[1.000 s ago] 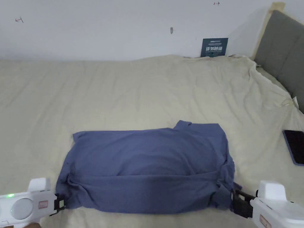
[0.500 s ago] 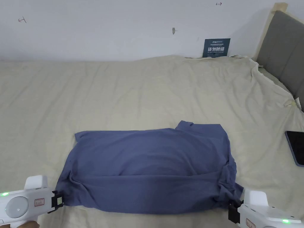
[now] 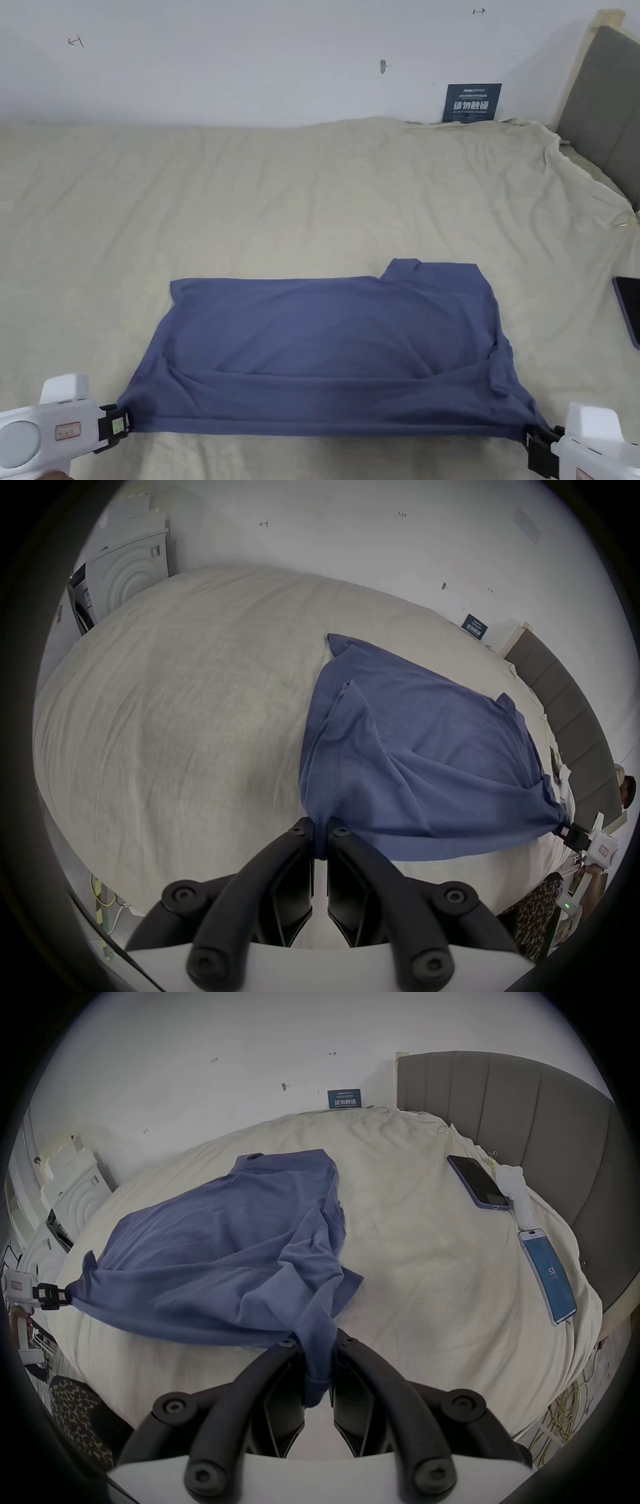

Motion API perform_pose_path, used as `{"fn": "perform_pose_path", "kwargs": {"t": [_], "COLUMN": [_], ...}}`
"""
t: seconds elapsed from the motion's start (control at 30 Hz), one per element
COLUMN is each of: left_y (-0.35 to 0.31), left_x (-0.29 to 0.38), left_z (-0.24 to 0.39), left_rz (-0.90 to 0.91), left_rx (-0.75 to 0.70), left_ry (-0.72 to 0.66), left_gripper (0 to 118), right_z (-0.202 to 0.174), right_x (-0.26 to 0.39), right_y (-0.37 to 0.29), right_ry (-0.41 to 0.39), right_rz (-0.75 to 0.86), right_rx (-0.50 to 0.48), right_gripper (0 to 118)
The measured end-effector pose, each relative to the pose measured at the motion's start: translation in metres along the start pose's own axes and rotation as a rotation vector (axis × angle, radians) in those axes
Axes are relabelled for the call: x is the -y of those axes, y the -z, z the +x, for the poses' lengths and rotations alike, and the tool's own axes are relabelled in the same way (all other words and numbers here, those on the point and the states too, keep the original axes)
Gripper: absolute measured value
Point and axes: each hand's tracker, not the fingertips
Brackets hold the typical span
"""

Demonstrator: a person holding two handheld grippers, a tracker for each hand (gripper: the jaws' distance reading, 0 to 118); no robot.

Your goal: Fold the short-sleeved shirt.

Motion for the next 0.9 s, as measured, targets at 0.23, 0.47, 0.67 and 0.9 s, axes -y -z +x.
{"fn": "perform_pose_path", "kwargs": {"t": [0.23, 0.47, 0.67, 0.9], "left_y": [-0.018, 0.015, 0.021, 0.004], "left_x": [0.056, 0.077, 0.075, 0.064], "left_z": [-0.009, -0.02, -0.016, -0.003], "left_rz": [-0.041, -0.079, -0.092, -0.095], "left_rx": [0.007, -0.043, -0.082, -0.108], "left_ry": [-0.023, -0.03, 0.006, 0.009], "left_gripper": [3, 3, 3, 101], "right_z": [0.01, 0.008, 0.009, -0.005], "right_x": [0.027, 0.052, 0.056, 0.031], "right_y": [-0.02, -0.005, 0.003, -0.026], "right_ry": [0.009, 0.052, 0.074, 0.018], "right_rz": [-0.037, -0.12, -0.131, -0.1], "right_rx": [-0.013, 0.019, 0.036, 0.039], "right_gripper": [9, 9, 10, 85]}}
